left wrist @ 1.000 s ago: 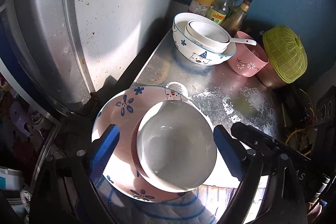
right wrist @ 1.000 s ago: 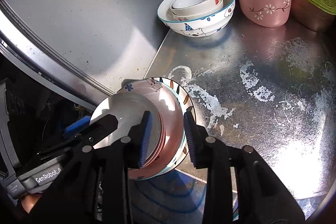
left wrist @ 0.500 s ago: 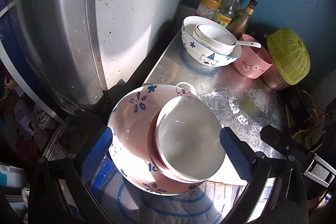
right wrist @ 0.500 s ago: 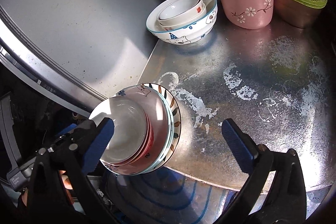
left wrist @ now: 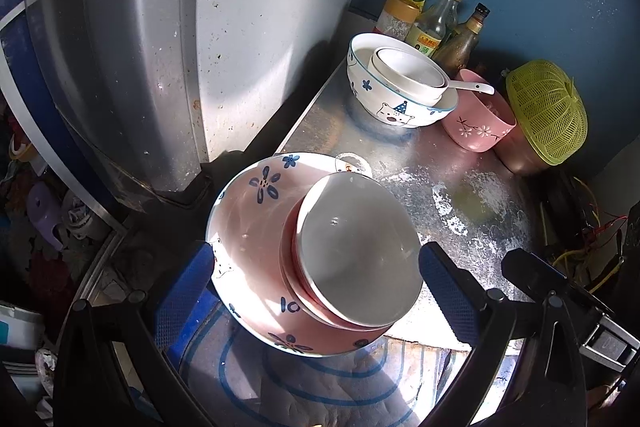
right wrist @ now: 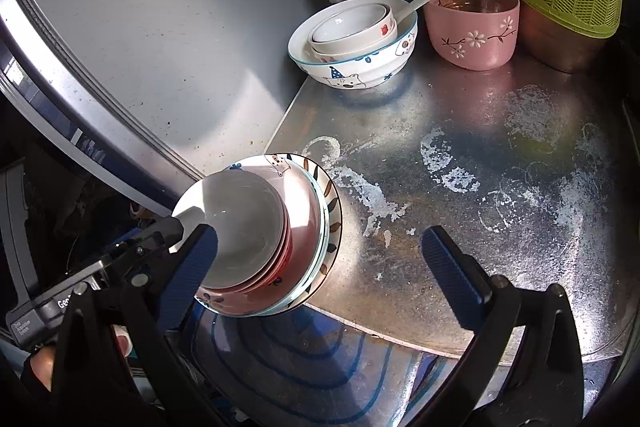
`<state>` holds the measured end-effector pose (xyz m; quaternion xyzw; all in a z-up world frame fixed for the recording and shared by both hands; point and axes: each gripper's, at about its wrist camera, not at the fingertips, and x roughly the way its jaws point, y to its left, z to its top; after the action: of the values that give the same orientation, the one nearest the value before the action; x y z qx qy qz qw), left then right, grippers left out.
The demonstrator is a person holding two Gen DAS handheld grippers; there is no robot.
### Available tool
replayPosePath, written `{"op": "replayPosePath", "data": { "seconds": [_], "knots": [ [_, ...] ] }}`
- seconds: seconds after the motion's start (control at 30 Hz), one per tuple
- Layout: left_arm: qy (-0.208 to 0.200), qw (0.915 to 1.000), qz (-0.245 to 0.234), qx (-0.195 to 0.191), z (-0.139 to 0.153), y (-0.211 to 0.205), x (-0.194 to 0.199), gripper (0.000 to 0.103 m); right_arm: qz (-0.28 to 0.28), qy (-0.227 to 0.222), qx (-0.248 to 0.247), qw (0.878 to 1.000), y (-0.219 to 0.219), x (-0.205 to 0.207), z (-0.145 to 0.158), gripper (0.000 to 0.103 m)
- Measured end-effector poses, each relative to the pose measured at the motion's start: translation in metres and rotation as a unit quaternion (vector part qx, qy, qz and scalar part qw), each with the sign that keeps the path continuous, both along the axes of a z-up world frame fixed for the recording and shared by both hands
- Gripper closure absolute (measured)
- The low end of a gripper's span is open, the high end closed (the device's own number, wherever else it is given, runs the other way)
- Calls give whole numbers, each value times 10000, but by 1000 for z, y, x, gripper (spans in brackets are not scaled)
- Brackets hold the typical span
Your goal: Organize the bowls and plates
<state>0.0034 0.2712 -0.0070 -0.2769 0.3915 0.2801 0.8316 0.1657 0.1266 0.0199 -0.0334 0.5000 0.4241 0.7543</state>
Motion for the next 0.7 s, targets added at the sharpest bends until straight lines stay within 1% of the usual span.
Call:
{"op": "replayPosePath", "data": {
  "seconds": [0.53,0.7],
  "knots": [
    [37,10000,10,81,1,-9,-4,1,51,-56,-20,10000,-10,-12,1,0],
    [82,9998,-11,190,2,-14,-5,1,34,-76,-21,10000,-13,-12,2,0]
  ]
}}
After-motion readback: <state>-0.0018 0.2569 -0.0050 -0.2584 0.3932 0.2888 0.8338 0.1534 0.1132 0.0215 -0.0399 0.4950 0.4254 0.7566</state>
